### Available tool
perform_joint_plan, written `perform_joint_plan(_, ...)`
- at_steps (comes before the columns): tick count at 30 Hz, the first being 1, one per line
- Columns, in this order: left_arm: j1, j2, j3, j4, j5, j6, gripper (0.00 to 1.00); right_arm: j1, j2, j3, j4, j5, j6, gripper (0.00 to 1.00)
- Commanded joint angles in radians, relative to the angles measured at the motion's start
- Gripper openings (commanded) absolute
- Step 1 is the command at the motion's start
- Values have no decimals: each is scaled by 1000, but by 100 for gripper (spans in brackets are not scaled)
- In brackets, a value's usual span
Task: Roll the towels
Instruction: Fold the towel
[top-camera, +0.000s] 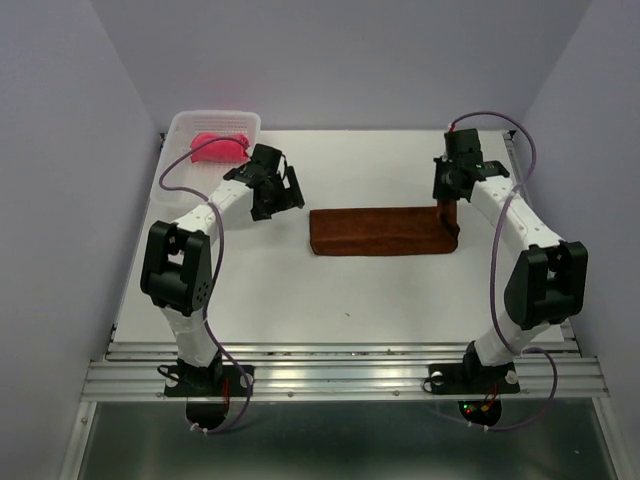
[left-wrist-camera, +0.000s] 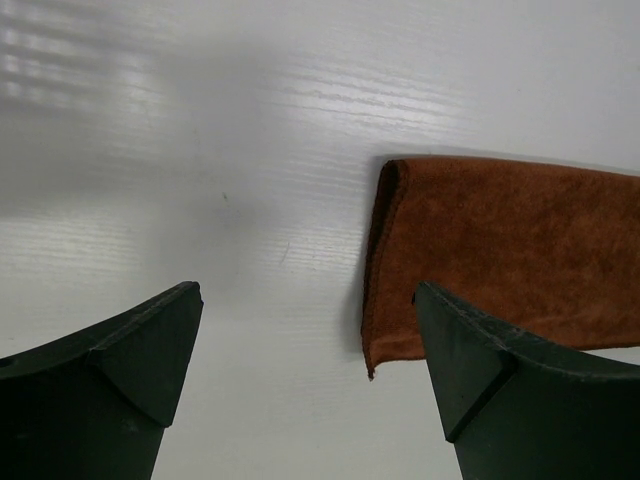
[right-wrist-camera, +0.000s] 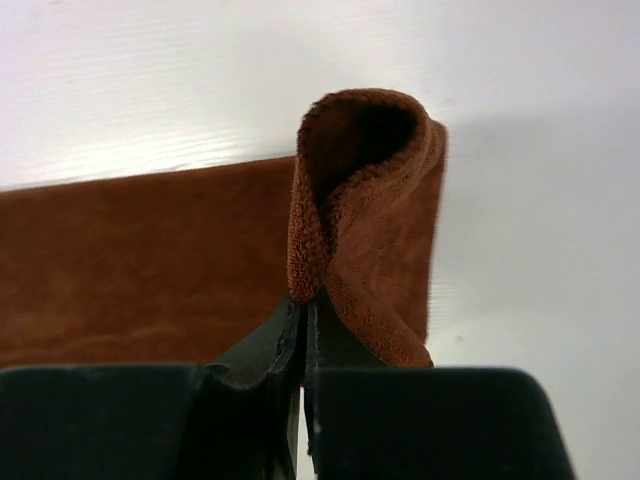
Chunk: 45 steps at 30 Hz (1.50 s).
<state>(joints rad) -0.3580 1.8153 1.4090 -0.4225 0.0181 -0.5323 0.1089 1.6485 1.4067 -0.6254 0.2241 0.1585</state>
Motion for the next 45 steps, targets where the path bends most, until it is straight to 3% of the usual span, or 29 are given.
perform_joint_plan(1, 2, -89, -47, 31, 26, -6, 99, 87, -23, 64, 3, -137, 53, 1)
perform_joint_plan(16, 7, -178, -192, 44, 22, -49, 99, 402, 218, 238, 64, -193, 200, 1)
perform_joint_plan(28, 21, -194, -248, 97, 39, -52, 99, 468, 329, 314, 82, -178, 274, 1)
perform_joint_plan(31, 19, -174, -275, 172, 77, -69, 91, 468, 298, 287, 76, -117, 277, 1)
perform_joint_plan(33, 21, -149, -268, 186, 95, -75, 74, 468, 284, 276, 75, -103, 277, 1)
perform_joint_plan(44, -15, 35, -239, 349, 238, -57, 63, 468, 243, 261, 64, -89, 260, 1)
perform_joint_plan(45, -15, 48, -234, 350, 253, -48, 56, 468, 241, 264, 62, -92, 262, 1)
